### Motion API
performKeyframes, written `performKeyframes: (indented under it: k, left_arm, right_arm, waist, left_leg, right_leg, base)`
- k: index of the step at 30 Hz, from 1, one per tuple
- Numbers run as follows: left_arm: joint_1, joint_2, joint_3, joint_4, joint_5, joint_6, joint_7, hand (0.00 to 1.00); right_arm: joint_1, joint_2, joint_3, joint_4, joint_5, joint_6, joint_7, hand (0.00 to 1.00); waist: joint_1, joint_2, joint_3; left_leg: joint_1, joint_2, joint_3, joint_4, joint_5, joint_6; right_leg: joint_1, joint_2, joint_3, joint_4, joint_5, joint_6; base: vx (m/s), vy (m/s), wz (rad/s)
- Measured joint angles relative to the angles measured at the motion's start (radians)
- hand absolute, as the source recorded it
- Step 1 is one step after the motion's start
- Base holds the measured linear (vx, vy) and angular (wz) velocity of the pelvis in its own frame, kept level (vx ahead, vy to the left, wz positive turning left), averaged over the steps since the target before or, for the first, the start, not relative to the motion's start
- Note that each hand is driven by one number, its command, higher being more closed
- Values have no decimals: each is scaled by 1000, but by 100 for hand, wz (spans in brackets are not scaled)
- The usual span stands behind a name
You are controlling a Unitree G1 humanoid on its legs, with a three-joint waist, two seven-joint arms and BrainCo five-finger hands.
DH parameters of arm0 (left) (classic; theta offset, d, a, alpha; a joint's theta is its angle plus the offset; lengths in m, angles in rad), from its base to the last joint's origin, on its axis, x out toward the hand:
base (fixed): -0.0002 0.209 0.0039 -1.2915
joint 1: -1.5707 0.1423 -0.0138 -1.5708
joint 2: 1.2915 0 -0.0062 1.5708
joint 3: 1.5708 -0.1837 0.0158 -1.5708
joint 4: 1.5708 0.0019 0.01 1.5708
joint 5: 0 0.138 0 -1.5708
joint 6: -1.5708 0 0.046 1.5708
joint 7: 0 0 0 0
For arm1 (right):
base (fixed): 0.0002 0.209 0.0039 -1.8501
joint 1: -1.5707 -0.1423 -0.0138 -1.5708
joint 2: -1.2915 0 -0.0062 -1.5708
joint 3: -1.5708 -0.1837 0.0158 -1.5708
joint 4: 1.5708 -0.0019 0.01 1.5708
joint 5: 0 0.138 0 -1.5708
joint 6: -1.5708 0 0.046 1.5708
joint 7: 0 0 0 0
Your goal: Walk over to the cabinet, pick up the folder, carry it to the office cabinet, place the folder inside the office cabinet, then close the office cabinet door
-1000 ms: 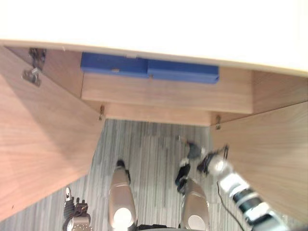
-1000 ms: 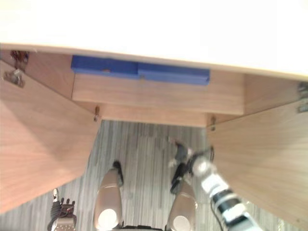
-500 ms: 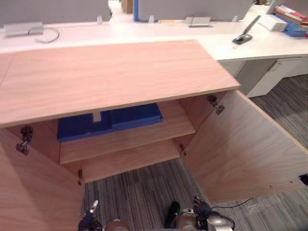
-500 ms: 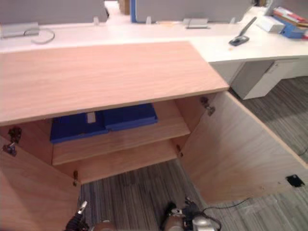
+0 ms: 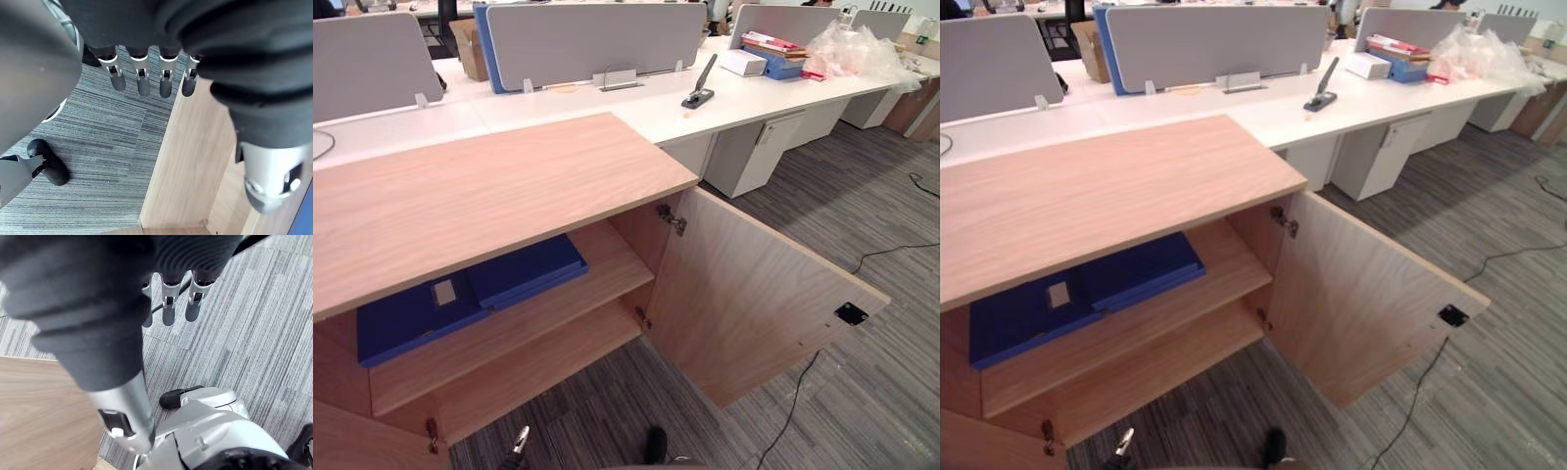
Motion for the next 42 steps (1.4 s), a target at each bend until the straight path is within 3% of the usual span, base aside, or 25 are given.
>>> performKeyframes:
  k: [4, 6, 7, 8, 9, 10, 11, 12, 14, 18, 24, 25, 26, 28, 29, 30, 31, 32, 33, 35, 36, 42]
  left_arm:
    - [6, -11, -8, 0, -19, 0, 3, 0]
    - [18, -14, 4, -12, -39, -10, 12, 0]
    - [18, -14, 4, -18, -40, -17, 15, 0]
    - [22, -24, 2, -31, -41, -24, 20, 0]
    - [29, -52, -1, -49, -54, -32, 28, 0]
    - [28, -60, -8, -50, -63, -33, 33, 0]
    - [27, -62, -7, -50, -66, -36, 34, 0]
    - [28, -61, -4, -50, -67, -38, 35, 0]
    - [26, -70, 7, -63, -70, -50, 35, 0]
    - [22, -88, -1, -72, -25, -56, 36, 0]
    - [11, -107, -15, -122, 55, -59, 34, 0]
    - [10, -107, -17, -125, 57, -59, 34, 0]
    - [10, -101, -15, -129, 58, -64, 34, 0]
    - [9, -97, -15, -134, 58, -71, 33, 0]
    - [14, -101, -11, -141, 59, -72, 34, 0]
    - [26, -88, -7, -150, 63, -72, 38, 0]
    - [28, -87, -2, -150, 74, -68, 42, 0]
    - [32, -87, -2, -151, 78, -68, 45, 0]
    - [42, -87, 4, -152, 82, -68, 48, 0]
    - [56, -83, 14, -155, 83, -69, 54, 0]
    - [62, -80, 17, -155, 83, -69, 55, 0]
    - [92, -69, 3, -146, 49, -67, 63, 0]
  right_arm:
    - [-23, 6, 0, -4, 35, -5, -8, 0]
    - [-38, 3, 10, -6, 38, -15, -15, 0]
    - [-43, -1, 18, -6, 38, -16, -17, 0]
    - [-62, -11, 23, 1, 38, -18, -22, 0]
    - [-92, -37, 34, 18, 38, -26, -33, 0]
    - [-101, -44, 51, 18, 36, -32, -37, 0]
    - [-106, -39, 49, 16, 38, -33, -38, 0]
    - [-103, -35, 58, 14, 36, -33, -38, 0]
    - [-107, -34, 81, -7, 39, -33, -49, 0]
    - [-107, -14, 104, -62, 99, -41, -58, 0]
    - [-110, 8, 181, -131, 108, -54, -59, 0]
    - [-110, 9, 195, -143, 107, -54, -60, 0]
    - [-113, 24, 227, -184, 101, -54, -60, 0]
    - [-125, 40, 237, -210, 90, -54, -62, 0]
    - [-139, 60, 239, -228, 70, -55, -67, 0]
    - [-152, 84, 247, -242, 70, -52, -68, 0]
    - [-146, 100, 247, -273, 69, -53, -68, 0]
    - [-142, 102, 247, -275, 68, -53, -69, 0]
    - [-132, 101, 246, -278, 68, -53, -70, 0]
    - [-132, 101, 246, -280, 67, -52, -70, 0]
    - [-133, 101, 245, -280, 67, -52, -70, 0]
    - [-159, 38, 234, -257, 68, -53, -75, 0]
  waist:
    - [-2, 27, 2]
    - [11, 27, 9]
    - [14, 24, 13]
    - [23, 20, 20]
    - [40, 57, 24]
    - [40, 71, 32]
    - [39, 67, 32]
    - [28, 81, 26]
    - [35, 74, 22]
    - [25, 87, 7]
    - [27, 86, 4]
    - [27, 84, 7]
    - [35, 62, 23]
    - [33, 52, 31]
    - [47, 54, 32]
    - [67, 48, 29]
    - [61, 39, 35]
    - [59, 44, 31]
    - [59, 42, 22]
    - [61, 30, 8]
    - [62, 20, -3]
    - [61, 28, -26]
  left_leg:
    - [3, 27, 27, 104, -67, -6]
    - [-56, 27, -66, 279, -109, 51]
    - [-91, 11, -138, 337, -123, 90]
    - [-118, -43, -280, 366, -165, 100]
    - [-148, -139, -470, 332, -229, 115]
    - [-149, -163, -505, 315, -260, 135]
    - [-140, -170, -493, 306, -262, 149]
    - [-134, -175, -481, 286, -254, 162]
    - [-124, -182, -409, 238, -230, 168]
    - [-72, -193, -383, 110, -170, 160]
    - [-40, -207, -383, 147, -105, 161]
    - [-42, -214, -380, 165, -101, 162]
    - [-73, -238, -375, 258, -116, 178]
    - [-80, -252, -371, 195, -179, 227]
    - [-93, -235, -340, 136, -115, 215]
    - [-95, -239, -292, 142, -110, 215]
    - [-96, -242, -291, 146, -106, 219]
    - [-94, -246, -297, 143, -102, 219]
    - [-95, -245, -302, 131, -90, 216]
    - [-102, -246, -303, 97, -64, 209]
    - [-112, -246, -303, 79, -51, 202]
    - [-112, -186, -365, 9, 10, 149]
  right_leg:
    - [14, 21, 47, 3, 0, -1]
    - [0, 34, 142, 5, 0, -2]
    - [-8, 30, 169, 5, 2, -4]
    - [-24, 25, 213, 0, 2, -4]
    - [-59, 38, 272, 0, 3, -2]
    - [-68, 53, 278, 0, 10, 8]
    - [-70, 49, 285, -1, 11, 12]
    - [-71, 44, 296, 3, -2, 23]
    - [-126, 51, 301, 90, 12, 8]
    - [-129, 60, 315, 35, 37, 9]
    - [-80, 66, 331, 17, 32, 4]
    - [-80, 62, 332, 27, 30, 1]
    - [-95, 38, 338, 84, 27, -3]
    - [-105, 29, 337, 115, 28, -2]
    - [-126, 44, 330, 138, 26, 11]
    - [-176, 21, 264, 275, -81, -13]
    - [-222, -30, 183, 505, -204, -39]
    - [-227, -57, 157, 581, -245, -28]
    - [-198, -93, 133, 644, -299, 9]
    - [-137, -106, 134, 564, -341, 54]
    - [-113, -100, 134, 487, -350, 56]
    - [-9, 12, 108, 209, -231, 8]
  base:
    - [35, 110, -34]
    - [-13, 152, -84]
    - [-69, 160, -90]
    - [-122, 228, -137]
    - [-159, 262, -155]
    - [-153, 246, -138]
    - [-106, 168, -63]
    - [-29, 95, -64]
    - [52, 51, -69]
    - [135, -10, -28]
    - [134, -40, -21]
    - [-12, 25, -46]
    - [-67, 56, -41]
    - [-148, 79, -39]
    - [-266, 40, -79]
    - [-241, 38, -77]
    - [-143, 28, -44]
    - [-49, 43, 2]
    - [-35, 7, 5]
    - [-10, -56, -1]
    - [27, -85, -2]
    - [75, -120, 1]
